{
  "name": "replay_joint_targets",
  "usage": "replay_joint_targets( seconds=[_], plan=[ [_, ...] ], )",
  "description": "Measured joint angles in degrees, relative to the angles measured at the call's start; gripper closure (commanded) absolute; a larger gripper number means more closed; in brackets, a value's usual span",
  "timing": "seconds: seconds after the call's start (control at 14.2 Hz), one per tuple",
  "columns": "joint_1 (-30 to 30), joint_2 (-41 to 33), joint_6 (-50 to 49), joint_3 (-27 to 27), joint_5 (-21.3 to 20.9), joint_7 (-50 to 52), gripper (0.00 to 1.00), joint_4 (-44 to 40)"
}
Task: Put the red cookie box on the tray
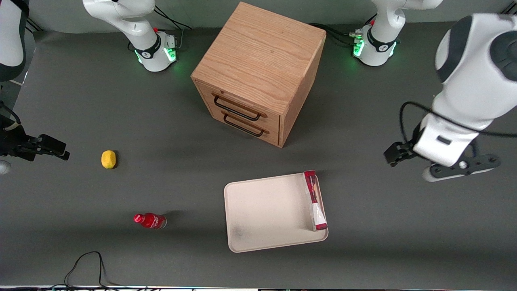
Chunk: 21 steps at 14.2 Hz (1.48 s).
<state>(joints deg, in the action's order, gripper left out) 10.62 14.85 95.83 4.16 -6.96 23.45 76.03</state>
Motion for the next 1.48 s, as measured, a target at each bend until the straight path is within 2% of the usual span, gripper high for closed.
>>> replay_joint_targets(
  seconds=[0.21,0.78,1.13,1.48],
  plan=[
    [-3.18,-3.30,-0.16,-0.06,1.35,-7.32,0.00,2.78],
    [-14.64,-6.18,0.47,-0.27,5.67,-31.00,0.00,4.47],
    [-14.98,-13.74,6.26,0.15,5.76,-31.12,0.00,16.05],
    [-14.14,-18.49,4.81,0.89,5.76,-24.82,0.00,19.90]
  ],
)
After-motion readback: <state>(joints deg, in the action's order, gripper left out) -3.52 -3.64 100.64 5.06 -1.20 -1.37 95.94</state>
